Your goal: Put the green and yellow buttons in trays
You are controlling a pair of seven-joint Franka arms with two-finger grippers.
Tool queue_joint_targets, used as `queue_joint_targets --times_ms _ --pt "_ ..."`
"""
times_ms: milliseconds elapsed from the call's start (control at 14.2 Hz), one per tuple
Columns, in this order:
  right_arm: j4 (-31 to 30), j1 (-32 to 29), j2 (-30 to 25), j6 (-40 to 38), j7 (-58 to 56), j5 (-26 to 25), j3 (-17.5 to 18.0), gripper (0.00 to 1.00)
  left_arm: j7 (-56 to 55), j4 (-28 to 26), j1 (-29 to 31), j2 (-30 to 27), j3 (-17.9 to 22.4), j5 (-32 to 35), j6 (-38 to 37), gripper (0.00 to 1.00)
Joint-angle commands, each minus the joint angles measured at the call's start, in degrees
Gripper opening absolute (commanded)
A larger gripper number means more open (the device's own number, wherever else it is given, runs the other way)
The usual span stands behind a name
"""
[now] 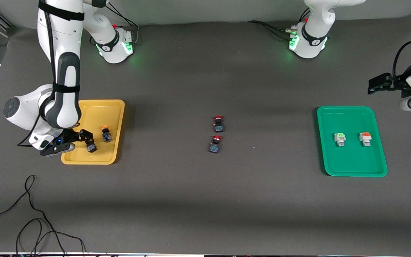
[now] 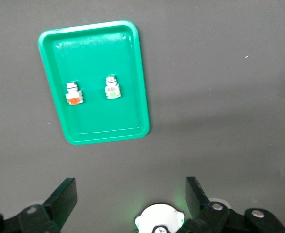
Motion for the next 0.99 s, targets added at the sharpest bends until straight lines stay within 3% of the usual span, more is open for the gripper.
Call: queue_joint_targets --times_ms 0,212,494,917 --pt "0.6 2.96 -2.16 -6.15 0.82 0.84 -5.82 1.0 -3.3 -0.9 -1.28 -1.77 1.18 -2.1 1.1 1.0" --pt "3.23 9.28 -2.16 -12.04 9.67 -3.63 -13.29 1.0 -3.75 -0.9 -1.28 -1.95 0.74 -2.1 1.1 1.0" --pt "11.65 17.64 -2.07 -23.64 26.28 -10.57 -22.44 1.0 -3.75 -0.81 -1.28 -1.95 0.74 -1.22 1.19 1.0" --pt "28.7 18.01 -2.07 -41.56 40.46 -18.4 -28.87 1.0 -3.66 -1.25 -1.45 -1.86 0.22 0.88 1.81 1.0"
